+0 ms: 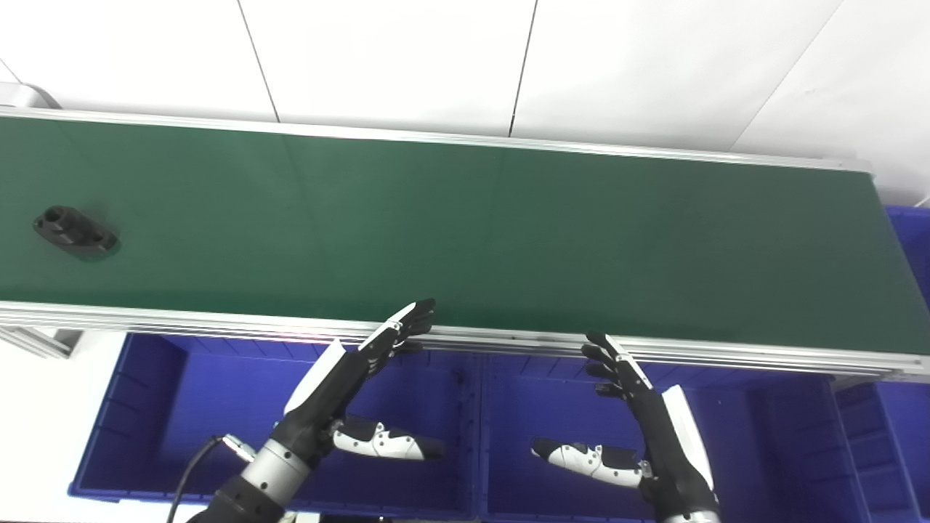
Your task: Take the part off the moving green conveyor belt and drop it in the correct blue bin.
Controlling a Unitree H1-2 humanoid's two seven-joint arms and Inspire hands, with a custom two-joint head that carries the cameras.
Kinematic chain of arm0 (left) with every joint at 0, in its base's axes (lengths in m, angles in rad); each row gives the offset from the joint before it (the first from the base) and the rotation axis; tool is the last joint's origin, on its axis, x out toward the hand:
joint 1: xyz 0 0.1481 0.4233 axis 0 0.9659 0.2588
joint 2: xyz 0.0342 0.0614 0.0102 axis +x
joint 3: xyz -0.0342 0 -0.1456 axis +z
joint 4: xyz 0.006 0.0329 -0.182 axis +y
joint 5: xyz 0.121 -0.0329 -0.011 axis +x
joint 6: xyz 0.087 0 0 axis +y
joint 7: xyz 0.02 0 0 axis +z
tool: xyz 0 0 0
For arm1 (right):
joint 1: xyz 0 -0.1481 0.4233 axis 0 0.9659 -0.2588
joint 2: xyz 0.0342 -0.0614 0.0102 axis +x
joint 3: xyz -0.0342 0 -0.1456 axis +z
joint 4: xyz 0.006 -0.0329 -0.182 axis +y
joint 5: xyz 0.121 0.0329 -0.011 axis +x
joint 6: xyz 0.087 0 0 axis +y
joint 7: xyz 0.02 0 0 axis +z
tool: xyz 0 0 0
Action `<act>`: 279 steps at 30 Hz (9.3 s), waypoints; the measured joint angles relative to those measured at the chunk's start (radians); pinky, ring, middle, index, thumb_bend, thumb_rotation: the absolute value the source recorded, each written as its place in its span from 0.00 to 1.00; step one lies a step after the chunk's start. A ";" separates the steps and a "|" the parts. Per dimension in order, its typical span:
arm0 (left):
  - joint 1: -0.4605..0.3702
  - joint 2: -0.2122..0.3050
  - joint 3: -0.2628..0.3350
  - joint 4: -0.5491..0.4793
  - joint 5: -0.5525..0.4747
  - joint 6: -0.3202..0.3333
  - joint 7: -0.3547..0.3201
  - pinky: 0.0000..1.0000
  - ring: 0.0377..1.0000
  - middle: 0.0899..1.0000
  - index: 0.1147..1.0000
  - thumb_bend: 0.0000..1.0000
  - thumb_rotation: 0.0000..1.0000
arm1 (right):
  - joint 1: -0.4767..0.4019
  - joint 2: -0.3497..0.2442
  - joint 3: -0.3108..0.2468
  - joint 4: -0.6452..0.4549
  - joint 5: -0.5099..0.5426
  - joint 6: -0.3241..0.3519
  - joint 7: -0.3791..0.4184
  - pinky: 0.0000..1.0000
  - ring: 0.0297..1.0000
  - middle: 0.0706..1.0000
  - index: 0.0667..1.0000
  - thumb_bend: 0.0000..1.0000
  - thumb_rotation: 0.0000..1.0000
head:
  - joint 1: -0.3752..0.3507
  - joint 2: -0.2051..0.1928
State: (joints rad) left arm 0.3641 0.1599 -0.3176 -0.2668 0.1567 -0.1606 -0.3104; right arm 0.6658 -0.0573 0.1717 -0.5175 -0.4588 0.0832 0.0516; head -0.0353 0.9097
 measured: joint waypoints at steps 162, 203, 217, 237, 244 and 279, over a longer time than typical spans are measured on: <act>-0.038 0.068 -0.024 0.151 0.002 -0.177 0.016 0.78 0.85 0.89 0.92 0.69 0.19 | 0.005 0.028 0.006 0.010 0.029 -0.252 -0.169 0.80 0.81 0.81 0.85 0.80 0.24 | -0.252 -0.109; -0.085 0.102 0.009 0.165 -0.061 -0.185 -0.037 0.75 0.83 0.88 0.90 0.72 0.18 | -0.710 -0.040 0.030 0.084 -0.361 0.212 0.250 0.63 0.70 0.73 0.77 0.84 0.28 | -0.348 -0.078; -0.082 0.103 0.013 0.165 -0.064 -0.188 -0.048 0.77 0.84 0.88 0.89 0.72 0.17 | -0.779 -0.068 0.110 0.272 -0.427 0.212 0.261 0.64 0.69 0.71 0.75 0.84 0.29 | -0.359 -0.077; -0.080 0.102 0.014 0.163 -0.064 -0.192 -0.048 0.78 0.84 0.88 0.90 0.71 0.17 | -0.812 -0.137 0.229 0.401 -0.512 0.211 0.246 0.73 0.71 0.72 0.74 0.79 0.18 | -0.360 -0.063; -0.079 0.102 0.014 0.160 -0.065 -0.192 -0.048 0.78 0.84 0.88 0.89 0.71 0.16 | -0.808 -0.176 0.258 0.439 -0.513 0.191 0.198 0.67 0.68 0.67 0.69 0.72 0.07 | -0.362 -0.057; -0.082 0.097 0.013 0.159 -0.064 -0.193 -0.048 0.77 0.84 0.88 0.89 0.72 0.19 | -0.752 -0.285 0.249 0.241 -0.572 0.168 0.234 0.39 0.42 0.45 0.45 0.52 0.00 | -0.367 -0.048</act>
State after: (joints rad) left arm 0.2818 0.2573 -0.3044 -0.1082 0.0929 -0.3533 -0.3580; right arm -0.0861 -0.3423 0.4210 -0.2763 -1.0309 0.2513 0.2860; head -0.4019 0.8621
